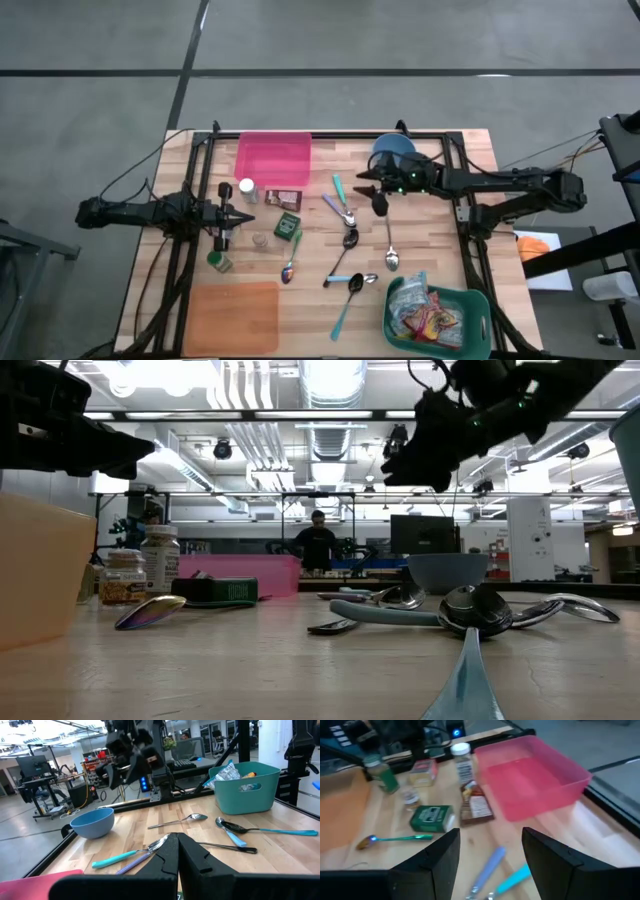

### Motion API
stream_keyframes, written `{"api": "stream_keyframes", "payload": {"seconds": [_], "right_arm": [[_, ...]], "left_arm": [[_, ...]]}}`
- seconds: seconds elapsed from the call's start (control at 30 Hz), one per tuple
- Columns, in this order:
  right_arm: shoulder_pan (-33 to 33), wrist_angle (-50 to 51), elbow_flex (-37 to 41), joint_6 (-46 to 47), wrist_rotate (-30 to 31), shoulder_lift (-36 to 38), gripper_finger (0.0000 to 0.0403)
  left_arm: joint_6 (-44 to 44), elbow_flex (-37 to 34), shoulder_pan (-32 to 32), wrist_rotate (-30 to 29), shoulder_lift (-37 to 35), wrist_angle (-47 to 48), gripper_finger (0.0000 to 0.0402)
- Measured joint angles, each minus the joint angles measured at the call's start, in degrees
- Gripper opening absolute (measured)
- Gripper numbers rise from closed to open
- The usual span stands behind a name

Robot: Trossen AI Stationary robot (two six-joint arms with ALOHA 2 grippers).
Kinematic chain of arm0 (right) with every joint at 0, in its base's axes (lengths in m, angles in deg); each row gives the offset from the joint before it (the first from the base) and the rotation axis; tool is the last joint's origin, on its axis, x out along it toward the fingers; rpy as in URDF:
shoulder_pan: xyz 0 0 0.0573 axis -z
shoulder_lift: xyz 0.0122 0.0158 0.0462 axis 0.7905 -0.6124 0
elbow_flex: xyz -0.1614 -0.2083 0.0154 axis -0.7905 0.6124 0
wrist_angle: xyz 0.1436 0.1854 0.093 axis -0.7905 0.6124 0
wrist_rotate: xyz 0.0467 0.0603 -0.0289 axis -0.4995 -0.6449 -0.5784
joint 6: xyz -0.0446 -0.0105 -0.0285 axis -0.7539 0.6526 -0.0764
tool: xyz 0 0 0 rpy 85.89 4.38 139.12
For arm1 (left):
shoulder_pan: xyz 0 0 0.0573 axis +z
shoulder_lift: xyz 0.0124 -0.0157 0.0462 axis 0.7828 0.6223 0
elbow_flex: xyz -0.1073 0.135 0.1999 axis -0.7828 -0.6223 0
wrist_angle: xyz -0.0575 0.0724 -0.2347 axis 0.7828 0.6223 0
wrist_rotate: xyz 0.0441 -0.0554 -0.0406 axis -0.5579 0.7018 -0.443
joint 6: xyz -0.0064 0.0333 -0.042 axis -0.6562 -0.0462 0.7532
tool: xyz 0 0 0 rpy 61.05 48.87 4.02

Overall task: Pick & Place Food Item
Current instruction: Put the green seasoning bottle into the orange bin

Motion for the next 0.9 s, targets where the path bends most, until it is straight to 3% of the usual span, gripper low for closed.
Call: {"api": "stream_keyframes", "payload": {"seconds": [0.23, 0.9], "right_arm": [[3.13, -9.55, 3.74, -1.54, -6.1, 2.08, 0.0211], [3.44, -9.52, 2.08, -2.92, -5.42, 5.48, 0.0211]], "left_arm": [[0.0, 0.0, 0.0, 0.0, 0.0, 0.01, 0.0], [0.0, 0.0, 0.02, 0.0, 0.02, 0.01, 0.0]]}}
